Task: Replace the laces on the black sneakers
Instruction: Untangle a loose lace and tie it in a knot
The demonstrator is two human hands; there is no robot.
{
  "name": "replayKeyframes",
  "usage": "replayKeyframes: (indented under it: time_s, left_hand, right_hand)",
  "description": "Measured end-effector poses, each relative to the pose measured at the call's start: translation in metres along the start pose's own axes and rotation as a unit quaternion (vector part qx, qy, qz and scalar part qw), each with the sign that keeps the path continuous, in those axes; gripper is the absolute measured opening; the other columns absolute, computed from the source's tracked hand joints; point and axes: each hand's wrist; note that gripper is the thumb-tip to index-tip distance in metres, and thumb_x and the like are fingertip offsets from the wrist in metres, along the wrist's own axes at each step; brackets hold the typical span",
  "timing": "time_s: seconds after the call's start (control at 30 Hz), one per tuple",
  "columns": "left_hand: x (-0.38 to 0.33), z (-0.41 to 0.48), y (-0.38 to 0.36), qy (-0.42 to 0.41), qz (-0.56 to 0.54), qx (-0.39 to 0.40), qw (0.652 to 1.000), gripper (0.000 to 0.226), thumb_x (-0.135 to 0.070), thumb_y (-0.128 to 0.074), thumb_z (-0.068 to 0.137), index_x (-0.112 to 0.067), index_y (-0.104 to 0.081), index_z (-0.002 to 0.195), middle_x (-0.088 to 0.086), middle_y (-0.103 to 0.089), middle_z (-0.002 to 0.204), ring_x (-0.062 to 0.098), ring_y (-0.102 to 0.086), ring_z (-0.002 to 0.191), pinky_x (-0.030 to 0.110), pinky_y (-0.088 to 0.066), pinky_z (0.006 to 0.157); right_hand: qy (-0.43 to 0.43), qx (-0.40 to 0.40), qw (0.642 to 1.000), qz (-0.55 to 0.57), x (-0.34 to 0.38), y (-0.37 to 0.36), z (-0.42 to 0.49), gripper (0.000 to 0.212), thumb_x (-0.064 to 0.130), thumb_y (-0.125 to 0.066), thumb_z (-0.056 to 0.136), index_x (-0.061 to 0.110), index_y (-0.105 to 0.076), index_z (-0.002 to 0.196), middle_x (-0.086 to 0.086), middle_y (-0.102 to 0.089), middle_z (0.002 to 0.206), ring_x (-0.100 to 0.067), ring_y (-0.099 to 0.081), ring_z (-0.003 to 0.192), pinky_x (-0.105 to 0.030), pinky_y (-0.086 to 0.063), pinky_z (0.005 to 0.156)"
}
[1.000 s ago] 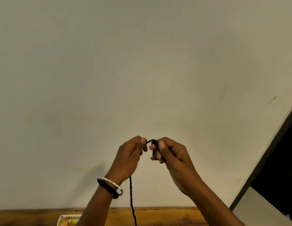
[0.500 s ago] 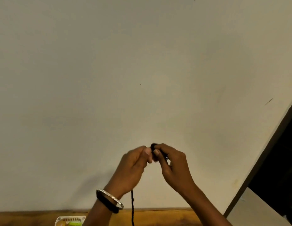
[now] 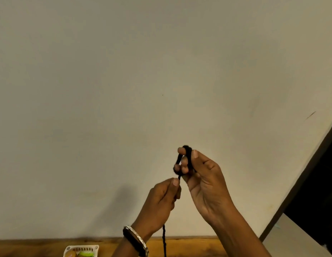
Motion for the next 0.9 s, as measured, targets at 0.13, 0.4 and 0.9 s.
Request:
replayKeyframes:
  time_s: [0.13, 0.4, 0.9]
  left_hand:
    - [-0.005, -0.005, 0.012, -0.004, 0.024, 0.033, 0.999, 0.048, -0.056, -0.035, 0.097, -0.019, -0.053, 0.074, -0.010, -0.041, 0.057, 0.010, -0.036, 0.054, 0.026, -0.036, 0.057]
    - [-0.016, -0.002, 0.066, -0.049, 0.061, -0.042, 0.996, 0.055, -0.066, -0.038, 0.094, -0.019, -0.054, 0.071, -0.009, -0.041, 0.054, 0.011, -0.036, 0.052, 0.027, -0.034, 0.053]
    - [-0.009, -0.012, 0.027, 0.037, -0.053, 0.015, 0.998, 0.045, -0.052, -0.037, 0.100, -0.019, -0.053, 0.074, -0.007, -0.037, 0.055, 0.010, -0.034, 0.051, 0.028, -0.035, 0.056]
  right_hand:
    - [0.166, -0.018, 0.932, -0.321, -0.010, 0.014, 0.008, 0.021, 0.019, -0.058, 0.098, 0.017, -0.071, 0.114, 0.002, -0.077, 0.095, -0.015, -0.073, 0.092, -0.025, -0.057, 0.088]
    - [0.146, 0.158, 0.836, -0.504, -0.042, 0.026, -0.017, 0.025, 0.027, -0.042, 0.108, 0.025, -0.066, 0.105, 0.009, -0.064, 0.083, -0.015, -0.062, 0.079, -0.030, -0.052, 0.072]
    - [0.247, 0.113, 0.820, -0.503, -0.048, 0.023, 0.006, 0.025, 0.016, -0.046, 0.107, 0.018, -0.065, 0.123, 0.009, -0.072, 0.108, -0.009, -0.069, 0.102, -0.024, -0.055, 0.085]
Point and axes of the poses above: each hand's wrist, its own z-axis towards the middle knuckle, its own y-axis out of the back of the hand, x = y × z
